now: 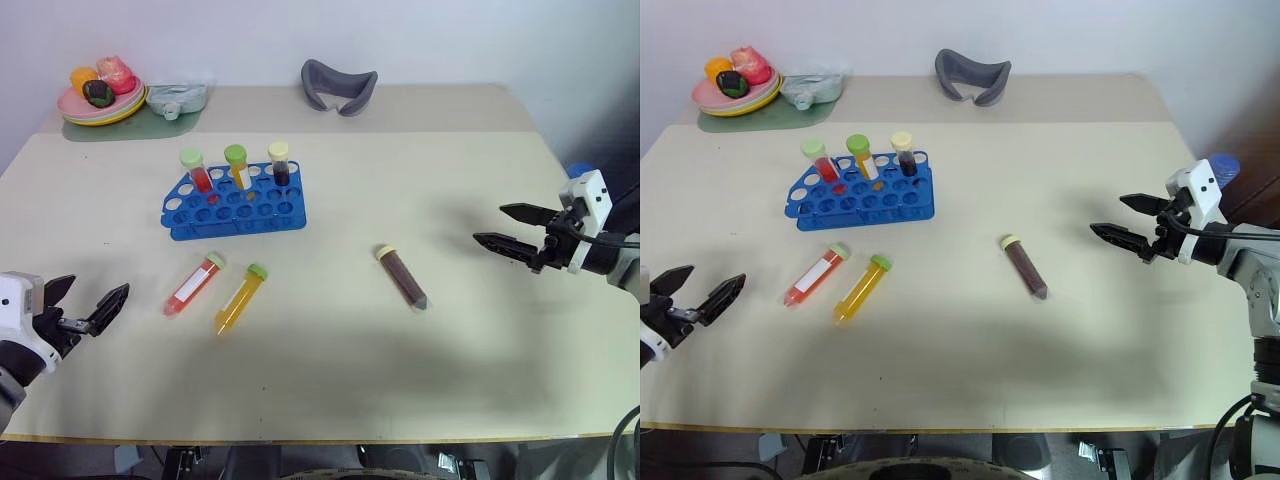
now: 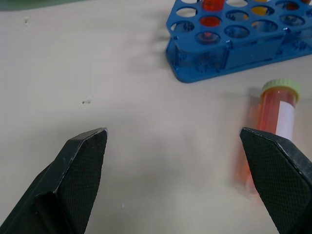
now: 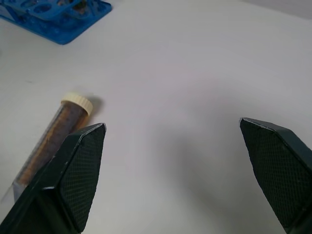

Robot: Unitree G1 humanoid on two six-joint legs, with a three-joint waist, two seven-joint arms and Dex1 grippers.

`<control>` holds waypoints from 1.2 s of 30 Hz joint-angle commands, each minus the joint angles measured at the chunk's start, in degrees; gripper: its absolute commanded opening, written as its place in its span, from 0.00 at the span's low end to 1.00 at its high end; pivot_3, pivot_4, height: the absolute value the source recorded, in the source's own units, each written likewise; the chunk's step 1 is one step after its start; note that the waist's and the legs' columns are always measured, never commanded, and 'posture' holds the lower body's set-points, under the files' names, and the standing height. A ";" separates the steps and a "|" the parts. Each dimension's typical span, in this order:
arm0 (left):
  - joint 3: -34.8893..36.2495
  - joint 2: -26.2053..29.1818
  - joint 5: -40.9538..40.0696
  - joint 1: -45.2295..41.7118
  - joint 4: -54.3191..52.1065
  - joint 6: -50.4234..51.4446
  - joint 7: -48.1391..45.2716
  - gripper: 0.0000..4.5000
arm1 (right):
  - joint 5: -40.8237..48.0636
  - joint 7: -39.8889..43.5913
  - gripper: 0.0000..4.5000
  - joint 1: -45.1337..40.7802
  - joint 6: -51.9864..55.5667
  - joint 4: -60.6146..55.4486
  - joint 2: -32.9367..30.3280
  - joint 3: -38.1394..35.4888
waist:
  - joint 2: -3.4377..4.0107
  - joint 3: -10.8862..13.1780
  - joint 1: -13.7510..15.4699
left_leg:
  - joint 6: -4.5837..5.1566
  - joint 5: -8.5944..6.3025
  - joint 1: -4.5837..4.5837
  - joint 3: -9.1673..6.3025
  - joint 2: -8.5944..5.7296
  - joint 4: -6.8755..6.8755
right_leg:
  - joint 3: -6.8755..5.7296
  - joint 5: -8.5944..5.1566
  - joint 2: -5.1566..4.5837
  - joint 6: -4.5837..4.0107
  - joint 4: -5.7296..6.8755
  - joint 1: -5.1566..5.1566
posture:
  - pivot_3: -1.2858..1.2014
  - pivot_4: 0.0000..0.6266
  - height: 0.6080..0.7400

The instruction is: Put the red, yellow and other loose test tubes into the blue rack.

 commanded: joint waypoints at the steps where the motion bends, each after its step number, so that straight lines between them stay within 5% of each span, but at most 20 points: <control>1: 1.70 -0.15 0.03 0.05 -0.99 -1.60 0.39 0.98 | 0.20 -0.81 1.00 -0.75 -0.02 -2.77 -0.03 -0.37 | 0.00 0.00 0.01 | 0.00 0.00 0.00 0.00 0.00 0.00 | 0.00 0.00 0.00 0.00 0.00 0.00 | 0.52 0.24 1.00; 21: -10.41 0.20 -1.90 -12.93 1.05 -0.15 -0.29 0.98 | 9.24 -13.69 1.00 4.21 17.07 -29.21 -0.45 -6.34 | 0.02 -0.02 0.07 | 0.03 -0.02 0.07 -0.01 0.01 0.02 | 0.00 0.00 0.02 0.01 0.04 0.07 | 0.52 0.24 1.00; 36: -25.66 0.89 -0.90 -22.83 0.71 -0.17 -3.68 0.98 | 17.86 -24.33 1.00 -3.40 40.40 -36.88 -5.21 -3.79 | 0.04 -0.03 -0.03 | 0.05 -0.03 0.07 -0.02 0.01 0.02 | 0.00 0.00 0.04 0.01 0.06 0.05 | 0.52 0.24 1.00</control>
